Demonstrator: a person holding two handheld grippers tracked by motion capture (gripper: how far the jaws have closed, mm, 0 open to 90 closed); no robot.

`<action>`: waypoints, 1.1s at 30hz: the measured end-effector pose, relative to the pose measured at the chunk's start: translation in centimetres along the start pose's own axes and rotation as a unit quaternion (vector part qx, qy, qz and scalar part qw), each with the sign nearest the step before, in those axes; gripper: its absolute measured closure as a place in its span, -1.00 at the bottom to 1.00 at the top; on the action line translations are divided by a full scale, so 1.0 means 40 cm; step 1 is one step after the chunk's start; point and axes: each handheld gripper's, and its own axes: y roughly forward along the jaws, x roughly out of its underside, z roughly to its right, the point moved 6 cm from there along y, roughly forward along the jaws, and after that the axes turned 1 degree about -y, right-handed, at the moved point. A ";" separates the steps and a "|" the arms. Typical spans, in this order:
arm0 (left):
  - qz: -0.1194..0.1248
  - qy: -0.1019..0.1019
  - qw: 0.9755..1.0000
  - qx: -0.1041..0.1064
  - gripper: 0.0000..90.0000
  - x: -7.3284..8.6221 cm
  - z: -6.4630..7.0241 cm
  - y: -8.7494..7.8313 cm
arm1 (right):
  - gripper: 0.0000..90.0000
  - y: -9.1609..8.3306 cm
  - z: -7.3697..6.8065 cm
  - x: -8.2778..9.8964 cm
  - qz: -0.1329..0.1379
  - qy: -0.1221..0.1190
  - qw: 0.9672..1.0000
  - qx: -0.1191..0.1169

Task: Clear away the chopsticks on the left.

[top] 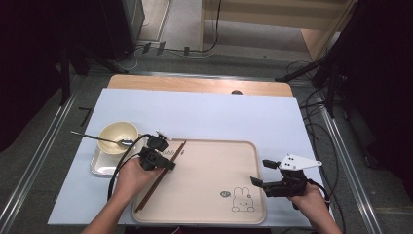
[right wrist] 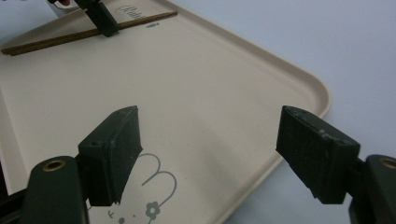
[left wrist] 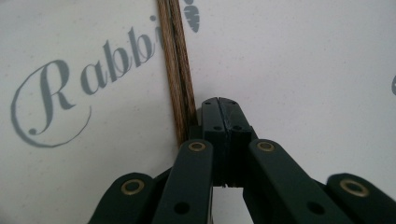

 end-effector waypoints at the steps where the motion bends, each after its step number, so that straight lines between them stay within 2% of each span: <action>1: -0.003 0.000 1.000 0.001 1.00 0.003 -0.003 -0.003 | -0.51 0.000 0.000 0.000 0.000 0.000 1.000 0.000; 9: -0.002 -0.014 1.000 -0.003 1.00 0.022 -0.021 -0.017 | -0.51 0.001 0.000 0.001 -0.001 0.000 1.000 0.001; 18: -0.002 -0.026 0.999 -0.019 1.00 0.040 -0.045 -0.036 | -0.51 0.001 -0.001 0.001 -0.002 -0.001 1.000 0.001; 33: 0.000 -0.041 0.999 -0.022 1.00 0.062 -0.079 -0.058 | -0.51 0.001 -0.002 0.000 -0.001 -0.002 1.000 0.000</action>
